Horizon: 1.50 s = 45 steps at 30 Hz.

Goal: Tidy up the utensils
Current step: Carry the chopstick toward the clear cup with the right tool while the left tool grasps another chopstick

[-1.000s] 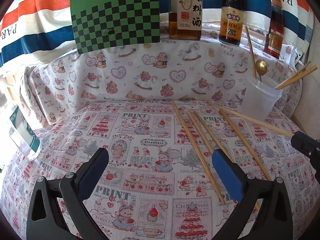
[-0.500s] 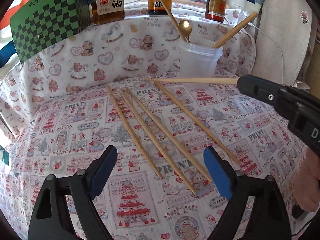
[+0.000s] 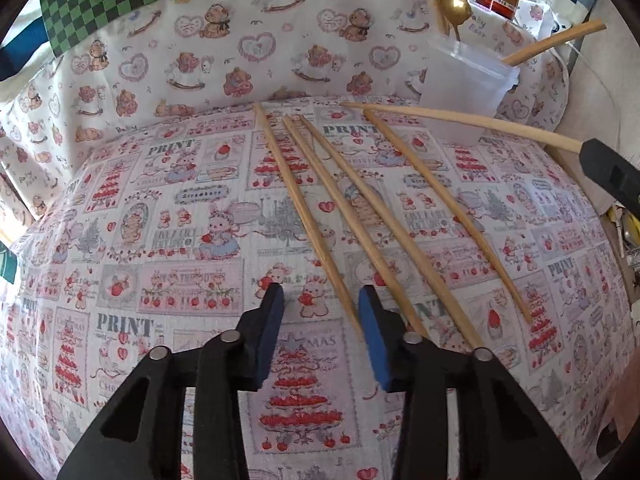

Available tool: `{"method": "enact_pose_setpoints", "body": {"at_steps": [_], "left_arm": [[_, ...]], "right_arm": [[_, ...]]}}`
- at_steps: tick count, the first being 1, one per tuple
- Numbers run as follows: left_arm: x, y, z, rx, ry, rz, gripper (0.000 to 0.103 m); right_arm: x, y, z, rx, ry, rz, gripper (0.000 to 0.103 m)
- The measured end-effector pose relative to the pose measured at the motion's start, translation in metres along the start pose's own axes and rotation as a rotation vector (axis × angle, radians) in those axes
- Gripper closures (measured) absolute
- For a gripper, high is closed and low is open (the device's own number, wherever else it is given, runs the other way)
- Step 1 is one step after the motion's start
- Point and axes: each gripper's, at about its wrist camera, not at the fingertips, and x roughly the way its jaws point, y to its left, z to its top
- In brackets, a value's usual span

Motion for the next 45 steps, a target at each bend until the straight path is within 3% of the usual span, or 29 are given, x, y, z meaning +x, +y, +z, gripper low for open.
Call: {"method": "enact_pose_setpoints", "body": {"at_steps": [1,3,4,7,10,12,16,19,21,29,36,41,45], "left_arm": [[0.0,0.0,0.0,0.001,-0.003,0.008,0.075],[0.0,0.004,0.001,-0.008,-0.008,-0.007,0.093],[0.0,0.006,0.001,-0.014,-0.01,-0.017,0.096],[-0.004,0.017,0.004,-0.065,-0.057,-0.068,0.097],[-0.018,0.024,0.007,-0.088,-0.133,-0.071,0.097],[-0.037,0.028,0.008,-0.116,-0.225,-0.079,0.098],[-0.083,0.029,0.003,-0.107,-0.486,-0.006,0.099],[-0.109,0.035,0.002,-0.12,-0.62,-0.049,0.099],[-0.122,0.04,0.001,-0.096,-0.665,-0.077,0.099],[-0.128,0.042,-0.002,-0.118,-0.667,-0.1,0.099],[-0.124,0.034,-0.002,-0.071,-0.621,0.004,0.099],[-0.103,0.037,0.006,-0.07,-0.494,0.002,0.099],[-0.08,0.047,0.01,-0.117,-0.386,-0.063,0.099]], "right_arm": [[0.0,-0.001,0.0,0.003,0.002,-0.001,0.095],[0.002,-0.002,0.0,0.009,0.006,-0.003,0.095],[0.002,-0.002,0.0,0.012,0.008,-0.004,0.095],[0.002,-0.003,0.0,0.017,0.009,-0.005,0.095],[0.0,-0.002,0.0,0.019,-0.003,-0.012,0.095],[-0.003,-0.003,0.001,0.024,-0.015,-0.019,0.095],[-0.008,-0.006,0.003,0.042,-0.035,-0.013,0.095],[-0.011,-0.005,0.004,0.033,-0.044,0.007,0.095],[-0.013,-0.004,0.004,0.021,-0.046,0.021,0.095],[-0.021,-0.01,0.007,0.06,-0.086,0.053,0.095],[-0.026,-0.016,0.011,0.073,-0.093,0.067,0.095],[-0.031,-0.024,0.013,0.098,-0.108,0.116,0.095],[-0.022,-0.022,0.012,0.086,-0.068,0.123,0.095]]}}
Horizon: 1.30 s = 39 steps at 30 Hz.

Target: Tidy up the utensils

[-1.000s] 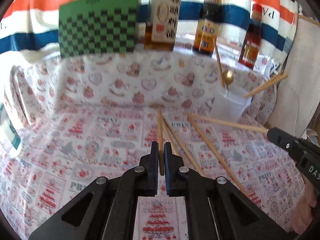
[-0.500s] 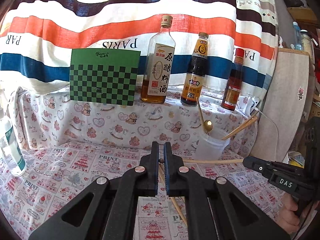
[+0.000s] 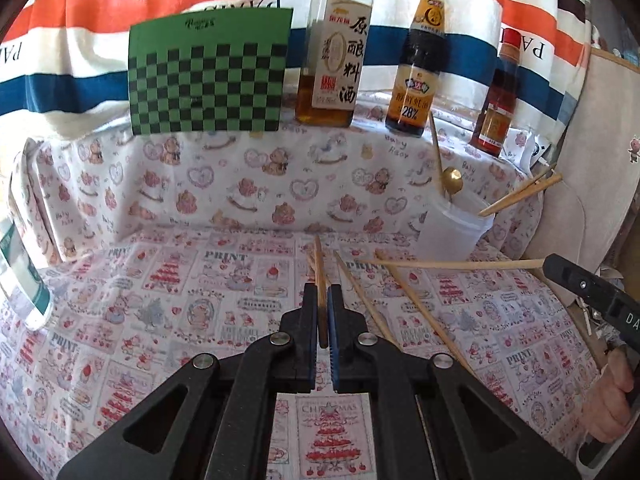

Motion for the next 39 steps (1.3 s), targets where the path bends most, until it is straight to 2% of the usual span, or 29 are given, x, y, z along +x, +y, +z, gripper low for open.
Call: {"method": "enact_pose_setpoints", "body": {"at_steps": [3,14,19,20,21,23,25,30,33,37,39], "left_arm": [[0.007,0.001,-0.002,0.0,-0.002,0.02,0.099],[0.027,0.002,0.013,-0.038,-0.058,0.015,0.103],[0.038,0.0,0.01,-0.016,-0.003,0.062,0.103],[0.041,0.0,0.009,-0.006,0.023,0.068,0.102],[0.044,-0.001,0.008,0.008,0.054,0.066,0.093],[0.049,-0.001,0.002,0.018,0.091,0.074,0.084],[0.052,-0.004,-0.004,0.037,0.126,0.075,0.081],[0.055,-0.018,-0.021,0.085,0.206,0.012,0.061],[0.058,-0.03,-0.028,0.114,0.267,-0.032,0.057],[0.072,-0.034,-0.037,0.127,0.33,0.02,0.057],[0.077,-0.03,-0.04,0.083,0.323,0.086,0.06]], "right_arm": [[0.01,0.003,-0.004,-0.008,0.02,-0.022,0.095],[0.05,0.0,-0.017,-0.008,0.08,-0.095,0.095],[0.052,-0.004,-0.015,-0.005,0.082,-0.076,0.095],[0.056,-0.005,-0.016,-0.003,0.105,-0.072,0.095],[0.06,-0.006,-0.019,0.005,0.119,-0.08,0.095],[0.068,-0.006,-0.024,0.006,0.151,-0.081,0.095],[0.074,-0.004,-0.026,-0.001,0.162,-0.088,0.095],[0.079,0.002,-0.029,-0.033,0.174,-0.103,0.095],[0.08,0.0,-0.028,-0.029,0.177,-0.105,0.095],[0.073,-0.003,-0.024,-0.013,0.15,-0.107,0.095],[0.068,-0.004,-0.022,-0.009,0.132,-0.108,0.095]]}}
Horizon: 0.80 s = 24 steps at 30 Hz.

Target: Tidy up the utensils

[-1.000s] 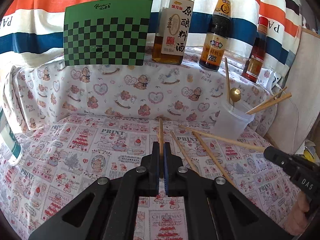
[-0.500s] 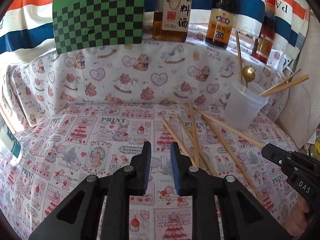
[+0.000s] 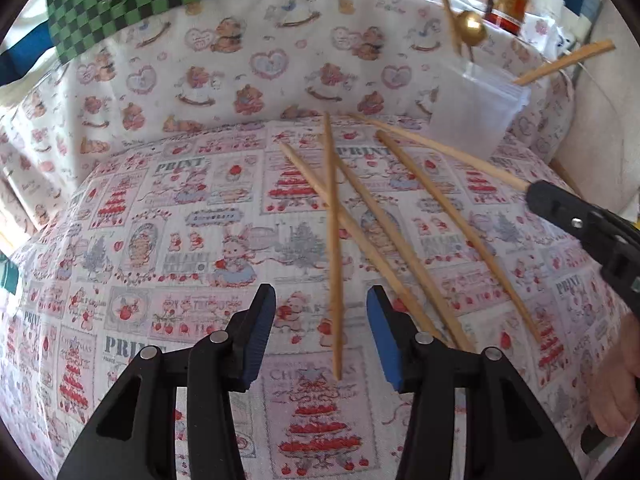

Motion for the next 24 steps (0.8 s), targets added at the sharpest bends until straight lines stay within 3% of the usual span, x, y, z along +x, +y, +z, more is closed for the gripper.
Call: {"method": "enact_pose_setpoints", "body": {"at_steps": [2,6,8,10,20,24], "left_arm": [[0.003,-0.001,-0.001,0.001,-0.015,0.023,0.069],[0.003,0.0,0.0,0.006,-0.007,-0.014,0.097],[-0.001,0.003,0.002,-0.007,-0.014,-0.068,0.098],[-0.013,0.008,0.004,-0.029,-0.076,-0.088,0.098],[-0.092,0.025,0.004,-0.051,-0.503,0.014,0.098],[-0.1,0.034,0.008,-0.071,-0.517,-0.005,0.098]], "right_arm": [[-0.005,-0.001,0.001,0.002,-0.014,0.001,0.095],[-0.011,-0.004,0.003,0.015,-0.03,0.005,0.095],[-0.013,-0.005,0.004,0.021,-0.035,0.005,0.095],[-0.014,-0.006,0.004,0.026,-0.036,0.006,0.095],[-0.016,-0.005,0.003,0.021,-0.045,-0.001,0.095],[-0.017,-0.006,0.003,0.026,-0.049,-0.003,0.095]]}}
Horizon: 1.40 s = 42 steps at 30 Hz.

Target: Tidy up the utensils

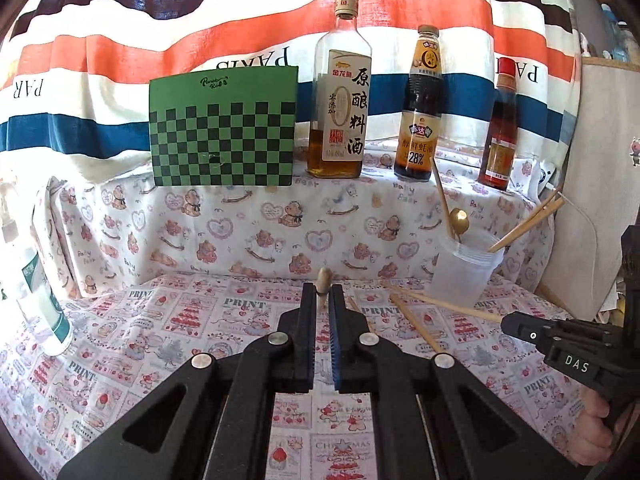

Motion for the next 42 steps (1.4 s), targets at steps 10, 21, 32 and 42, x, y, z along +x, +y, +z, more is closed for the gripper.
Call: {"method": "enact_pose_setpoints", "body": {"at_steps": [10,21,32,42], "left_arm": [[-0.01,0.012,0.004,-0.082,-0.037,0.013,0.098],[-0.034,-0.017,0.053,-0.017,-0.126,0.001,0.099],[-0.014,-0.059,0.11,-0.046,-0.105,-0.13,0.103],[-0.003,-0.068,0.097,-0.008,-0.065,-0.116,0.103]], "right_arm": [[-0.041,-0.002,0.01,0.005,-0.106,-0.003,0.095],[-0.126,0.006,0.06,-0.036,-0.277,0.004,0.095],[-0.138,-0.008,0.132,0.01,-0.515,-0.121,0.095],[-0.097,-0.041,0.132,0.091,-0.547,-0.125,0.095]]}}
